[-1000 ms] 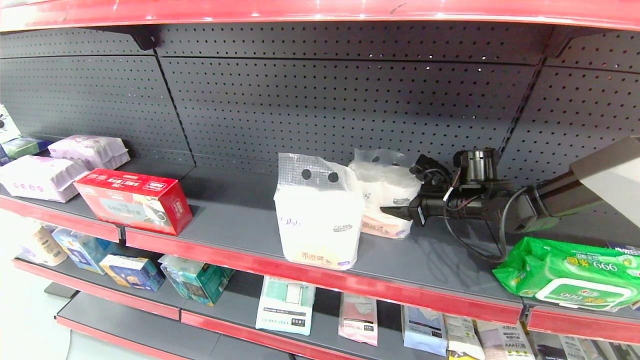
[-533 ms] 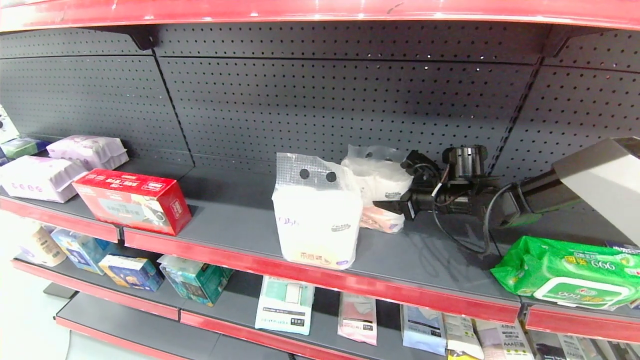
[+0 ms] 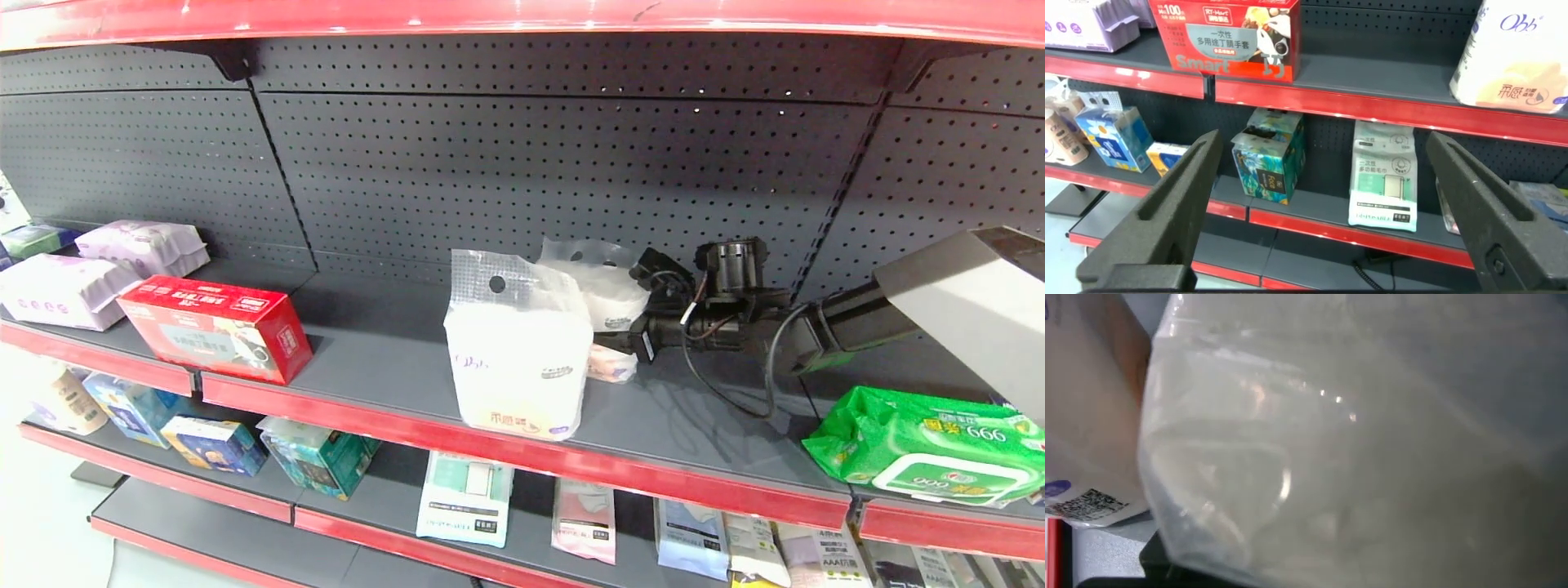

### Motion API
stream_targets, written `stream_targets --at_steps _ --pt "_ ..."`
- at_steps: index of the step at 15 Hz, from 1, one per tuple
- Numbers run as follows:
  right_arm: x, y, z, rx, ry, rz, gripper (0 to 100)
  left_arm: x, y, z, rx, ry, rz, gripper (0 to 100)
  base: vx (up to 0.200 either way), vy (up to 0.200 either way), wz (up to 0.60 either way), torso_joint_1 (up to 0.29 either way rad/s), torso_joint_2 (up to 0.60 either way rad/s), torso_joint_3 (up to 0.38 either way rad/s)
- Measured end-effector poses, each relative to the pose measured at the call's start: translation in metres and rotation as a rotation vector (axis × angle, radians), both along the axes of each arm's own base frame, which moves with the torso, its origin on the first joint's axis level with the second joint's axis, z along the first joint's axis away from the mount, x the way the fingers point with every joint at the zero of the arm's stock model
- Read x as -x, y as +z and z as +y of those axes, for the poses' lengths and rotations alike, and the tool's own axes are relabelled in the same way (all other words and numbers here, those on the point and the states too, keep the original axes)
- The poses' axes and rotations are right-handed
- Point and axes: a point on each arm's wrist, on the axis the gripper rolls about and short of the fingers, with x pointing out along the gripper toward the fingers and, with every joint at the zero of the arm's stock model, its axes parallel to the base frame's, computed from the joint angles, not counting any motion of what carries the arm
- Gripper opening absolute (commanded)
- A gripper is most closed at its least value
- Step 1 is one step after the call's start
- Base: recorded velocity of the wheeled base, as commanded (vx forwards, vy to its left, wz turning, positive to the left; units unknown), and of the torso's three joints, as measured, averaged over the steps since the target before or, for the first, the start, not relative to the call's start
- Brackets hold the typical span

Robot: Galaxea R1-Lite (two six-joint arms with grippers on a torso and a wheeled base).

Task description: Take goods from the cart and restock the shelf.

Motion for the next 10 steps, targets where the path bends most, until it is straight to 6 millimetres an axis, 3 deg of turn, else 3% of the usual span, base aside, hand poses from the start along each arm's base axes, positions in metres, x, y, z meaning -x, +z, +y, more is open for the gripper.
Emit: stream_targets --at_steps 10 --pt "-0.003 -0.003 0.022 -0.003 0.041 -0.012 0 0.0 0.0 0.0 0.0 0.0 0.0 100 0.0 0.0 0.0 0.0 0.0 0.0"
